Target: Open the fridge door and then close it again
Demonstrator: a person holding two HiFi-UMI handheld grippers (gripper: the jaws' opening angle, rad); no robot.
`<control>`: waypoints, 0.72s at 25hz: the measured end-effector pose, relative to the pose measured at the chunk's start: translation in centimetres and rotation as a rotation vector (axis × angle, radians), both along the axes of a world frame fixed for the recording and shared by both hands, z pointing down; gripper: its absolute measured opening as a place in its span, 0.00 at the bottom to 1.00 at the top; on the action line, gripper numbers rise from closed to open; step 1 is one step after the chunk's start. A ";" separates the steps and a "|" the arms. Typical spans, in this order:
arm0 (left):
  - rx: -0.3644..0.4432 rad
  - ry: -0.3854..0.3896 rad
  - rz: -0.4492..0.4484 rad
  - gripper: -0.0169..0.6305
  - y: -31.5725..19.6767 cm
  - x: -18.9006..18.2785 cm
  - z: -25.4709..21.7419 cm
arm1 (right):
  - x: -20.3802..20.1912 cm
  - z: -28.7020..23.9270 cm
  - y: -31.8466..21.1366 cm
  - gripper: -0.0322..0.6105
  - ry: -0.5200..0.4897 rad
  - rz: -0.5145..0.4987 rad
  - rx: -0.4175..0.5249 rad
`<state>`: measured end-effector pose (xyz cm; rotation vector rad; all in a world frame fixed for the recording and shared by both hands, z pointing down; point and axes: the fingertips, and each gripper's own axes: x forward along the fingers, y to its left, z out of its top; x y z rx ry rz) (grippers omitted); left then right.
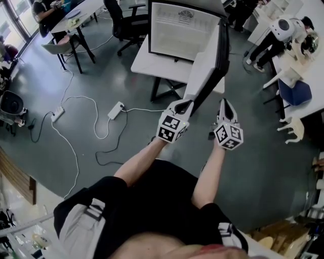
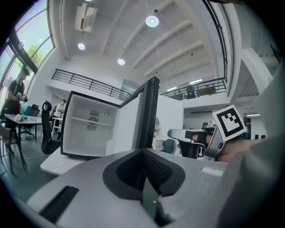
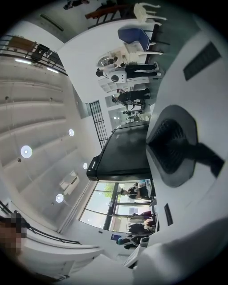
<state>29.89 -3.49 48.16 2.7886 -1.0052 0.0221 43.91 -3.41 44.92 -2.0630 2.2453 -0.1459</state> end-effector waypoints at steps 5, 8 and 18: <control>0.034 -0.060 -0.020 0.05 -0.2 0.5 -0.5 | -1.1 -1.2 -1.3 0.04 0.011 -0.082 -0.004; 0.059 -0.100 0.041 0.21 0.0 2.4 -0.9 | -1.5 -2.4 -2.6 0.04 0.042 -0.127 0.000; 0.036 -0.241 0.029 0.27 -1.9 5.8 0.9 | -3.3 -10.0 -4.9 0.04 0.093 -0.265 0.155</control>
